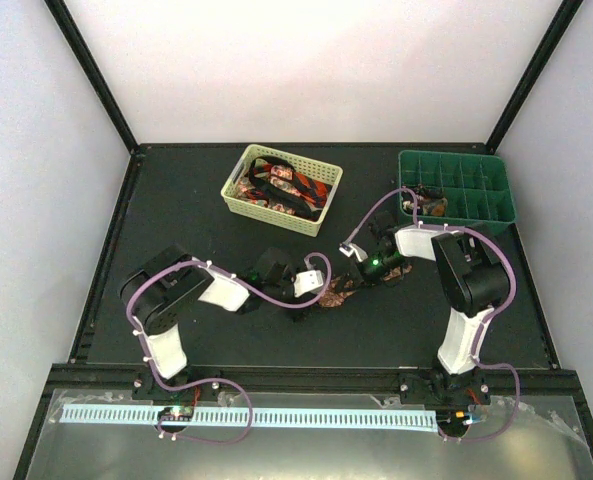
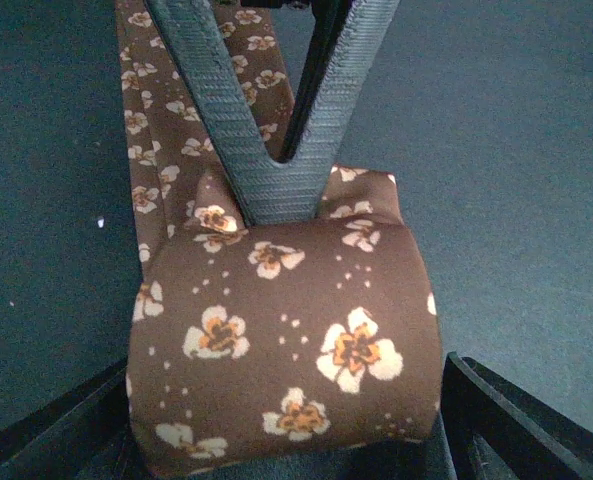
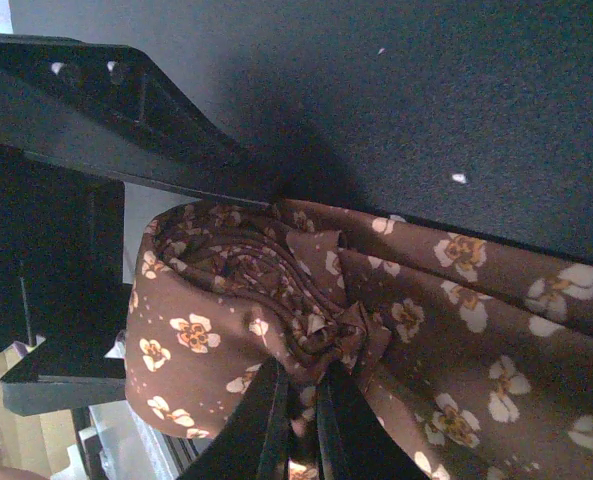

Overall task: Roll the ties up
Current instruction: Roll the tie at the center of the board.

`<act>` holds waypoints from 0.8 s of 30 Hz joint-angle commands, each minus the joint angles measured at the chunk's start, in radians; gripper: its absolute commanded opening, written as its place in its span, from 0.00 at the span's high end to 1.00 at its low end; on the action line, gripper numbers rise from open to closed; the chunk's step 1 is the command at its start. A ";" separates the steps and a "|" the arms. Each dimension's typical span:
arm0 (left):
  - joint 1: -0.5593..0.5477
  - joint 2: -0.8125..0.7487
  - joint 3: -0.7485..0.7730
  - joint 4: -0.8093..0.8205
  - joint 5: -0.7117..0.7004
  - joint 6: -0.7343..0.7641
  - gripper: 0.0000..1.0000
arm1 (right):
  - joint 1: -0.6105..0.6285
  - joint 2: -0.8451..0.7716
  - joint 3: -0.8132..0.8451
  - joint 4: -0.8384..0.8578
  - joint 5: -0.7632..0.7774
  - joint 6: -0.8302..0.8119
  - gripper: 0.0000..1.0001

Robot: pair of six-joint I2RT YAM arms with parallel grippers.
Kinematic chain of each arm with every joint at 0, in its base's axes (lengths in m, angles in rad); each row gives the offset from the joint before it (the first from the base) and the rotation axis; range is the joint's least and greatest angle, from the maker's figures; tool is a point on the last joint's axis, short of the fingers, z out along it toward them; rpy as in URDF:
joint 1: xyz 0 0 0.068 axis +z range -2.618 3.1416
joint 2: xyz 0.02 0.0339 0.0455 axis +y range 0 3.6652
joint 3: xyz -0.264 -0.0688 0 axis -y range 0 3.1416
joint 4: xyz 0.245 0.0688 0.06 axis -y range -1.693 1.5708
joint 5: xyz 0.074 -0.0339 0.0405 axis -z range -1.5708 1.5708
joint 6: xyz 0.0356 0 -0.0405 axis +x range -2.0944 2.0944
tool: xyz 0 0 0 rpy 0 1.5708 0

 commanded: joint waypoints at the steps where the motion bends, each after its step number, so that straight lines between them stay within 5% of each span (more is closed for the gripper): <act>1: -0.005 0.041 0.028 0.039 -0.010 -0.032 0.20 | 0.004 0.043 -0.007 0.023 0.073 -0.015 0.98; 12: -0.052 0.138 0.116 0.061 -0.045 -0.057 0.27 | 0.004 0.046 0.000 0.030 0.056 -0.014 0.98; 19: -0.055 0.153 0.121 -0.005 -0.065 -0.017 0.61 | -0.001 0.018 0.009 0.000 0.029 -0.030 0.97; 24: -0.051 0.125 0.096 -0.084 -0.016 0.042 0.69 | -0.049 -0.077 0.047 -0.095 -0.014 -0.086 0.79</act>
